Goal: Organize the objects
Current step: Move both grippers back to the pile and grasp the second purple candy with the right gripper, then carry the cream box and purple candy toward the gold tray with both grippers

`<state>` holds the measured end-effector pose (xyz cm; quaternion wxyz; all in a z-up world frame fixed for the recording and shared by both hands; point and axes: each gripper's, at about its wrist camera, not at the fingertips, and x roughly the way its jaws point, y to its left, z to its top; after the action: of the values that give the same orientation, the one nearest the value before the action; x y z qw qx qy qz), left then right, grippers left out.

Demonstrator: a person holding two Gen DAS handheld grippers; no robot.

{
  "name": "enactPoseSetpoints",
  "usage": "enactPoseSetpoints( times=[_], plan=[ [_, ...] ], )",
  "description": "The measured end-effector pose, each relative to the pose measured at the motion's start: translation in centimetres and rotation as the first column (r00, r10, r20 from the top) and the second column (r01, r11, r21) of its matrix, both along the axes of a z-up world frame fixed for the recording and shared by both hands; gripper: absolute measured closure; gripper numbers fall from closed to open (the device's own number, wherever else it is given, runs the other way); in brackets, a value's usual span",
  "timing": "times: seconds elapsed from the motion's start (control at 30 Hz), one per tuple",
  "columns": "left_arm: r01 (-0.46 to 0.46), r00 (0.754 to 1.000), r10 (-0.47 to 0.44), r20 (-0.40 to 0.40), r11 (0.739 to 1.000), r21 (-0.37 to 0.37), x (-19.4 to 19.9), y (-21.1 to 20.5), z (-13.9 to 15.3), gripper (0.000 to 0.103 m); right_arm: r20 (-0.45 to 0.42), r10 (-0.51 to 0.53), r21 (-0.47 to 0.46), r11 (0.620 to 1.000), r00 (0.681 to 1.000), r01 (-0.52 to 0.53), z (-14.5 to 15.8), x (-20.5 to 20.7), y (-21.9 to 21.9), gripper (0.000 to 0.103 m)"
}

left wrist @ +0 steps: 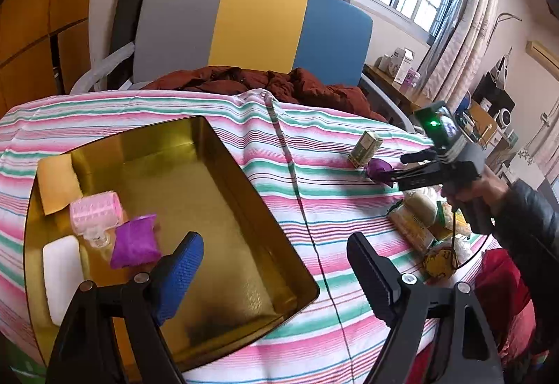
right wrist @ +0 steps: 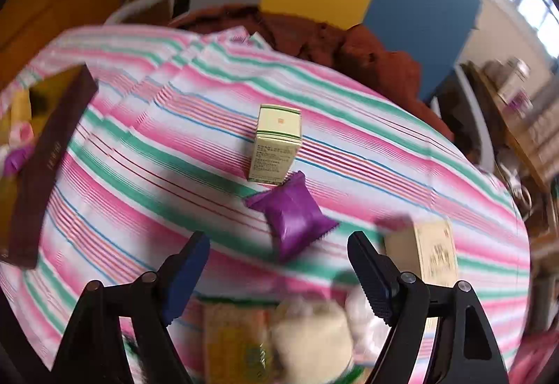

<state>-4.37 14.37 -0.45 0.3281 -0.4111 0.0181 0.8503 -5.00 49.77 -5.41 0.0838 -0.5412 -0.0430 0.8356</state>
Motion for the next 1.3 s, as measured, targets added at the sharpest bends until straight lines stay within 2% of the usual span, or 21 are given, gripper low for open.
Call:
enactPoseSetpoints(
  times=[0.17,0.27,0.3,0.33,0.53,0.7,0.77,0.83,0.93,1.1,1.3],
  plan=[
    [0.020,1.000,-0.020,0.007,1.000,-0.007,-1.1,1.7,0.0,0.017,0.054,0.019,0.023,1.000,0.998,-0.020,-2.1,-2.4,1.1,0.022],
    [0.037,0.999,-0.037,0.017,0.999,0.003,-1.8,2.9,0.2,0.019,0.096,0.010,-0.019,1.000,0.995,-0.008,-3.3,-2.9,1.5,0.065],
    [0.041,0.999,-0.041,0.017,0.999,-0.005,-2.1,3.6,0.3,0.021,0.091,0.002,-0.030,1.000,0.996,0.001,-3.3,-2.5,1.5,0.067],
    [0.053,0.998,-0.053,0.020,0.998,-0.013,-2.4,4.4,0.3,0.025,0.080,-0.002,-0.063,0.998,0.997,0.007,-3.2,-2.0,1.6,0.067],
    [0.154,0.988,-0.155,-0.004,0.985,-0.077,-3.2,10.1,0.3,0.029,0.013,-0.118,-0.154,0.981,0.993,0.118,-2.5,2.2,1.8,0.067],
    [0.229,0.972,-0.232,-0.022,0.967,-0.112,-4.3,15.5,-0.3,0.029,-0.070,-0.178,-0.165,0.973,0.982,0.164,-0.9,3.8,2.8,0.067],
    [0.249,0.963,-0.259,-0.069,0.959,-0.135,-4.5,17.9,-0.4,0.029,-0.096,-0.195,-0.179,0.968,0.976,0.176,-0.4,4.1,3.3,0.067],
    [0.292,0.946,-0.310,-0.099,0.943,-0.160,-4.8,20.2,-0.8,0.029,-0.098,-0.205,-0.183,0.966,0.974,0.184,-0.3,4.0,3.8,0.067],
    [0.345,0.930,-0.360,-0.078,0.925,-0.163,-5.2,22.8,-1.6,0.033,-0.090,-0.213,-0.195,0.962,0.973,0.192,-0.5,4.0,4.1,0.067],
    [0.373,0.924,-0.382,-0.030,0.915,-0.154,-6.6,25.8,-3.5,0.038,-0.113,-0.217,-0.218,0.957,0.970,0.189,0.1,4.2,4.5,0.067],
    [0.407,0.908,-0.418,-0.037,0.898,-0.167,-8.3,28.5,-5.2,0.038,-0.093,-0.199,-0.222,0.959,0.975,0.175,-0.4,3.9,4.3,0.067]
  ],
)
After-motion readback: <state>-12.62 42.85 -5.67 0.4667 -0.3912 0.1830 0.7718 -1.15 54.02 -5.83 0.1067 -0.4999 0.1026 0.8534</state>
